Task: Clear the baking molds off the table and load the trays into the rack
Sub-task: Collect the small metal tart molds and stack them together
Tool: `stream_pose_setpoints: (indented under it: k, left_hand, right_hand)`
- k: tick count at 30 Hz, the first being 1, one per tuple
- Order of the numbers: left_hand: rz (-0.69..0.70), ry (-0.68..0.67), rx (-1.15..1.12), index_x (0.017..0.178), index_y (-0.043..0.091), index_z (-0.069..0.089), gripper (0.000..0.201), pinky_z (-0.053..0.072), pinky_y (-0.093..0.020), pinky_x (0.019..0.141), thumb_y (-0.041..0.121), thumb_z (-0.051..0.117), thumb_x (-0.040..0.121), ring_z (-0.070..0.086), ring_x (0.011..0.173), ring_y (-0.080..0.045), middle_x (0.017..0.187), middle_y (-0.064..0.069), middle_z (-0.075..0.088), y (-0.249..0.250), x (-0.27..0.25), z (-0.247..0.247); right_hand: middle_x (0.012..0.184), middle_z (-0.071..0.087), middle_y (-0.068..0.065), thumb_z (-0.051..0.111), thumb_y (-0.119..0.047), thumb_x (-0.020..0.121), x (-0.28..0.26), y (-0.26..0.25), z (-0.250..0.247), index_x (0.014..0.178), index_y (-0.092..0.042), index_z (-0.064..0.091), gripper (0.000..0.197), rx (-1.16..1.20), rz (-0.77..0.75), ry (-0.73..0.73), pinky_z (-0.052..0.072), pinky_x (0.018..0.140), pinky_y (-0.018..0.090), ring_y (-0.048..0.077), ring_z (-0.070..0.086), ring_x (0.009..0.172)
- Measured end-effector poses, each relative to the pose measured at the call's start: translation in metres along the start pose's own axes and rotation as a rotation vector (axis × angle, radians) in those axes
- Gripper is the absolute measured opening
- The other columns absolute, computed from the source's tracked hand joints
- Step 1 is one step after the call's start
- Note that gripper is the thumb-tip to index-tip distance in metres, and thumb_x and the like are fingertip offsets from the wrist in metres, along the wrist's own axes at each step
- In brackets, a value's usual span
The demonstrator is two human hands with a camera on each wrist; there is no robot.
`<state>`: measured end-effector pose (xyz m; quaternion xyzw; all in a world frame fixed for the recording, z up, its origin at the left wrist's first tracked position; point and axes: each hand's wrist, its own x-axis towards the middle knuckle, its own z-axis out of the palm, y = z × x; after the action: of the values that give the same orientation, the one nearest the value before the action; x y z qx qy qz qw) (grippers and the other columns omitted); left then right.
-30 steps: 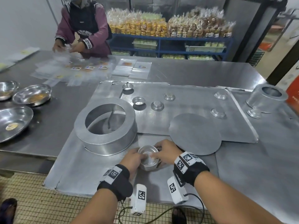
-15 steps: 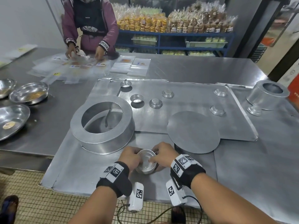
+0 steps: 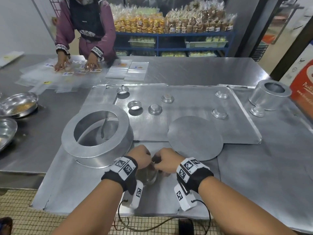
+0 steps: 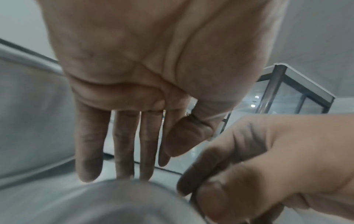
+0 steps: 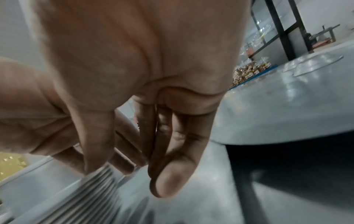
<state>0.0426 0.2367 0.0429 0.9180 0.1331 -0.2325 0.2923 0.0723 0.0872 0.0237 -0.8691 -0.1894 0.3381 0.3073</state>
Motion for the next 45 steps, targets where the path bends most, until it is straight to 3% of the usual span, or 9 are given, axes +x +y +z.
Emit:
stream_pose_setpoints:
  k: [3, 9, 12, 17, 21, 26, 34, 38, 45]
  left_hand:
    - [0.034, 0.011, 0.030, 0.118, 0.010, 0.071, 0.041, 0.051, -0.036, 0.100, 0.010, 0.049, 0.083, 0.063, 0.114, -0.025, 0.122, -0.009, 0.069, 0.021, 0.010, -0.013]
    - [0.106, 0.029, 0.119, 0.087, 0.018, 0.064, 0.013, 0.049, -0.032, 0.087, 0.012, 0.054, 0.081, 0.060, 0.095, -0.026, 0.097, -0.006, 0.064, 0.067, 0.039, -0.037]
    - [0.121, 0.076, 0.131, 0.108, 0.006, 0.072, 0.026, 0.047, -0.030, 0.091, 0.015, 0.057, 0.088, 0.059, 0.099, -0.025, 0.114, -0.012, 0.068, 0.088, 0.058, -0.045]
    - [0.116, 0.122, 0.200, 0.140, 0.012, 0.054, 0.046, 0.037, -0.034, 0.112, 0.023, 0.056, 0.096, 0.047, 0.133, -0.028, 0.145, -0.010, 0.050, 0.118, 0.105, -0.053]
    - [0.062, 0.181, 0.308, 0.133, 0.009, 0.056, 0.043, 0.035, -0.038, 0.113, 0.023, 0.056, 0.093, 0.051, 0.127, -0.030, 0.138, -0.011, 0.054, 0.129, 0.151, -0.055]
    - [-0.012, 0.222, 0.412, 0.123, 0.008, 0.056, 0.036, 0.048, -0.039, 0.093, 0.019, 0.057, 0.088, 0.059, 0.112, -0.035, 0.122, -0.015, 0.061, 0.132, 0.200, -0.053]
    - [-0.148, 0.229, 0.419, 0.129, 0.010, 0.048, 0.045, 0.039, -0.041, 0.103, 0.025, 0.058, 0.089, 0.052, 0.118, -0.037, 0.127, -0.016, 0.050, 0.128, 0.266, -0.054]
    - [-0.213, 0.200, 0.396, 0.124, 0.009, 0.055, 0.037, 0.039, -0.041, 0.103, 0.022, 0.061, 0.089, 0.050, 0.123, -0.033, 0.129, -0.016, 0.052, 0.121, 0.281, -0.054]
    - [-0.160, 0.233, 0.460, 0.122, 0.006, 0.057, 0.036, 0.050, -0.040, 0.089, 0.022, 0.061, 0.090, 0.062, 0.106, -0.038, 0.121, -0.019, 0.055, 0.122, 0.275, -0.049]
  right_hand:
    - [0.087, 0.069, -0.001, 0.079, -0.035, 0.077, -0.003, 0.006, -0.023, 0.114, -0.011, 0.067, 0.046, -0.017, -0.018, 0.039, 0.055, 0.054, 0.022, 0.016, 0.068, 0.063]
    - [0.101, 0.071, 0.001, 0.078, -0.030, 0.075, -0.004, 0.040, -0.085, 0.111, -0.013, 0.072, 0.040, -0.157, 0.061, 0.245, 0.049, 0.077, 0.021, 0.014, 0.064, 0.087]
    - [0.107, 0.070, 0.004, 0.078, -0.028, 0.078, -0.002, 0.061, -0.119, 0.111, -0.011, 0.071, 0.038, -0.183, 0.131, 0.310, 0.052, 0.087, 0.026, 0.019, 0.066, 0.096]
    - [0.113, 0.070, 0.007, 0.074, -0.026, 0.080, 0.010, 0.104, -0.175, 0.113, -0.012, 0.069, 0.036, -0.251, 0.260, 0.411, 0.051, 0.094, 0.031, 0.023, 0.066, 0.104]
    - [0.118, 0.068, 0.009, 0.069, -0.023, 0.084, 0.024, 0.135, -0.218, 0.121, -0.011, 0.066, 0.039, -0.330, 0.332, 0.483, 0.042, 0.105, 0.029, 0.025, 0.061, 0.114]
    - [0.119, 0.062, 0.006, 0.066, -0.039, 0.075, 0.064, 0.177, -0.259, 0.122, -0.021, 0.060, 0.050, -0.506, 0.420, 0.499, 0.039, 0.093, 0.035, 0.030, 0.050, 0.117]
    - [0.107, 0.058, 0.010, 0.059, -0.064, 0.064, 0.107, 0.215, -0.287, 0.106, -0.015, 0.056, 0.064, -0.607, 0.450, 0.404, 0.038, 0.082, 0.038, 0.034, 0.052, 0.109]
    - [0.084, 0.048, 0.005, 0.041, -0.065, 0.063, 0.111, 0.216, -0.289, 0.081, -0.020, 0.048, 0.049, -0.585, 0.444, 0.371, 0.031, 0.072, 0.033, 0.035, 0.056, 0.101]
    - [0.108, 0.062, 0.012, 0.065, -0.050, 0.081, 0.101, 0.214, -0.284, 0.108, -0.007, 0.056, 0.052, -0.479, 0.376, 0.496, 0.041, 0.090, 0.036, 0.033, 0.059, 0.102]
